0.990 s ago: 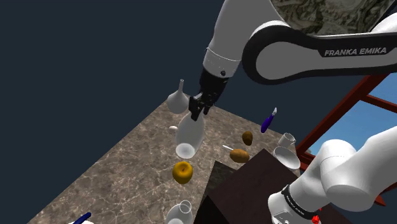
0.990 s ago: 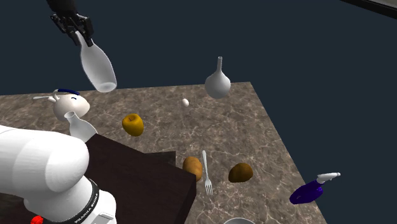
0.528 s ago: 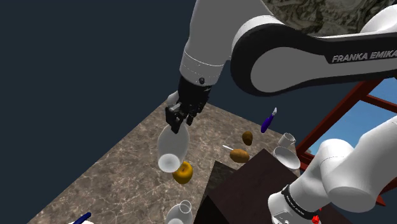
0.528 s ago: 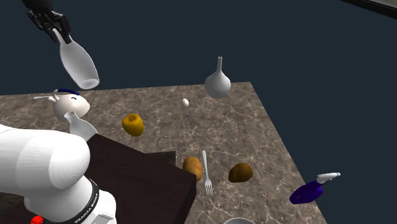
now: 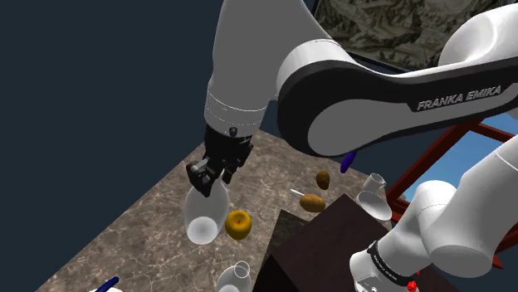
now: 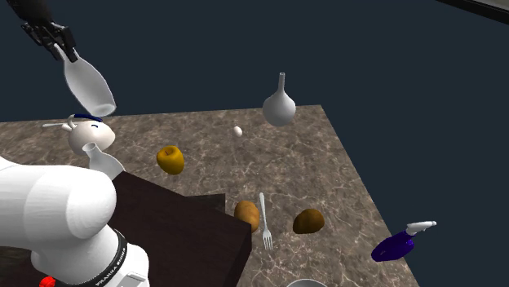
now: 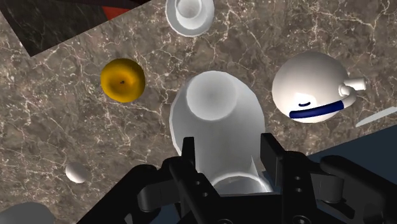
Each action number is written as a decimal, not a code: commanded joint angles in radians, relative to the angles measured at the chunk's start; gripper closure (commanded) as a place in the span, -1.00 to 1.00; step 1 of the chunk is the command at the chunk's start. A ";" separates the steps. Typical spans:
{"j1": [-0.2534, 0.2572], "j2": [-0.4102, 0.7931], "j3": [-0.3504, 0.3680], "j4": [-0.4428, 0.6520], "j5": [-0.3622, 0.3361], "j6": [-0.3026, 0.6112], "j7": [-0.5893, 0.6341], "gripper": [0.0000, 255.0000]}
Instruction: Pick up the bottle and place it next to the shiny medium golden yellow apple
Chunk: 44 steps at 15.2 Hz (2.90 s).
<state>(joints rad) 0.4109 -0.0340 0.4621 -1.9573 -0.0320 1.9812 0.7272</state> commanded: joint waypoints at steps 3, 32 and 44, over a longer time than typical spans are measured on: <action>0.001 0.013 0.002 -0.041 -0.008 0.053 0.008 1.00; 0.018 0.209 -0.011 -0.234 -0.147 0.416 0.116 1.00; 0.048 0.336 -0.052 -0.257 -0.253 0.550 0.194 1.00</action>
<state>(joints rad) 0.4536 0.2900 0.4141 -2.2132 -0.2738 2.5181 0.9110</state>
